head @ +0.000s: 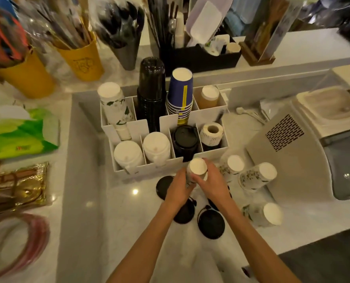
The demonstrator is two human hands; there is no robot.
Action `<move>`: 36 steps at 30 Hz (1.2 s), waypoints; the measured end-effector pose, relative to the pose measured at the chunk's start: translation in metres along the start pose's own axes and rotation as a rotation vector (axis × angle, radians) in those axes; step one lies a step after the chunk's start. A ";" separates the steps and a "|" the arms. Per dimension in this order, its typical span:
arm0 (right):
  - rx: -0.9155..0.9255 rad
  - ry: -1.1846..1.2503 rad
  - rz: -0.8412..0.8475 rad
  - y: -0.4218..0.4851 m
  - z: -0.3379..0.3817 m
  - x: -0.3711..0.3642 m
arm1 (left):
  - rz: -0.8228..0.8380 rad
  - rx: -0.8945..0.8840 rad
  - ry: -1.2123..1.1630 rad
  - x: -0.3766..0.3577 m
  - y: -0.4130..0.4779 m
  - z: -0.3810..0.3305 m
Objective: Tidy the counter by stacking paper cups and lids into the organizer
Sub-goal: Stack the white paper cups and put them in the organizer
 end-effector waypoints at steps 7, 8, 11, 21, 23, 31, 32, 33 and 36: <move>0.058 0.064 -0.007 -0.042 0.002 0.034 | -0.071 -0.080 -0.001 0.011 -0.065 -0.006; 0.062 0.102 0.038 -0.050 0.002 0.033 | -0.083 -0.081 0.003 0.015 -0.081 -0.002; 0.070 0.136 0.228 -0.076 0.004 0.013 | -0.146 0.017 -0.069 0.023 -0.131 0.020; 0.244 0.029 0.637 -0.142 0.033 -0.094 | -0.430 0.359 0.246 0.051 -0.193 0.102; 0.262 -0.003 0.659 -0.147 0.031 -0.102 | -0.420 0.450 0.397 0.054 -0.193 0.113; 0.223 -0.026 0.629 -0.132 0.030 -0.093 | -0.456 0.224 0.441 0.055 -0.171 0.101; 0.206 -0.021 0.648 -0.130 0.030 -0.090 | -0.454 0.191 0.429 0.054 -0.167 0.100; 0.189 -0.028 0.663 -0.127 0.029 -0.085 | -0.457 0.153 0.422 0.053 -0.163 0.100; 0.195 -0.093 0.454 -0.099 0.025 -0.044 | -0.469 0.040 0.395 0.050 -0.153 0.101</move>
Point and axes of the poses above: each hand's wrist, its own y-axis towards the middle knuckle, its own x-axis out of the back of the hand, z = x × y, the point moved 6 cm from there along y, towards the middle knuckle, and after that the axes turned 2 degrees about -z, right-handed, at the moved point
